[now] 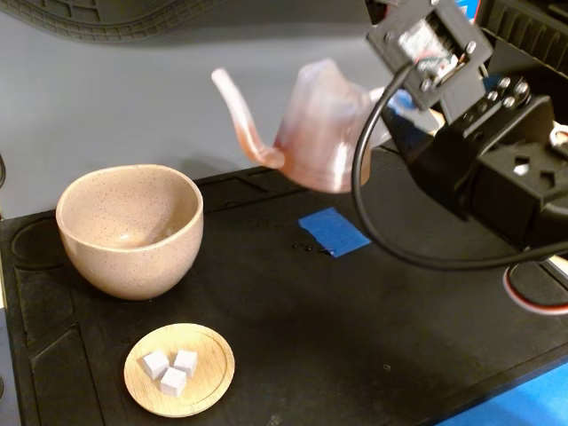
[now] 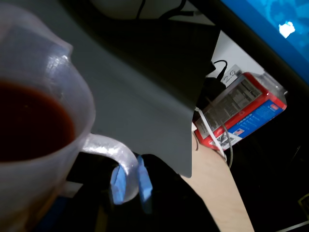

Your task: Pick up a kettle and pour liquid into a cup.

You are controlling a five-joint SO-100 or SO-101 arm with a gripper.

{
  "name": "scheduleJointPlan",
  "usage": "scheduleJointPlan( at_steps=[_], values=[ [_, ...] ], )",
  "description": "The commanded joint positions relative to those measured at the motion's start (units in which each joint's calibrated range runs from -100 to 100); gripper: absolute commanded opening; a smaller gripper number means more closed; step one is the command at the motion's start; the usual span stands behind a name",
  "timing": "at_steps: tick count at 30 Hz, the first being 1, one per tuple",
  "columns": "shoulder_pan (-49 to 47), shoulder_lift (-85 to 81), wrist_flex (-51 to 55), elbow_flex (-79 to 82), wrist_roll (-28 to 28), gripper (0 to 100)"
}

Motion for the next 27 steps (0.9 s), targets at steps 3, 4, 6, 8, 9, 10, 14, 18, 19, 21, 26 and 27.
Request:
scheduleJointPlan(
  at_steps=[3, 4, 6, 8, 9, 10, 14, 18, 19, 21, 26, 27],
  values=[
    [-0.15, -5.8, 3.16, -4.08, 0.28, 1],
    [-0.15, -6.39, 8.35, -6.26, 1.96, 1],
    [-1.44, -5.71, 11.29, -10.25, 2.32, 1],
    [-0.98, -5.71, 11.29, -9.98, 3.43, 1],
    [-1.21, -5.71, 11.37, -9.98, 3.43, 1],
    [-1.29, -5.71, 11.37, -9.98, 3.43, 1],
    [-1.44, -5.63, 11.37, -10.35, 5.11, 1],
    [-3.42, -3.15, 11.37, -11.98, 7.1, 1],
    [-4.33, -1.7, 11.37, -13.79, 7.15, 1],
    [-4.63, 0.26, 11.37, -16.06, 9.04, 1],
    [-5.09, 0.43, 11.37, -18.51, 18.17, 1],
    [-5.62, 0.69, 11.37, -20.06, 18.59, 1]
  ],
)
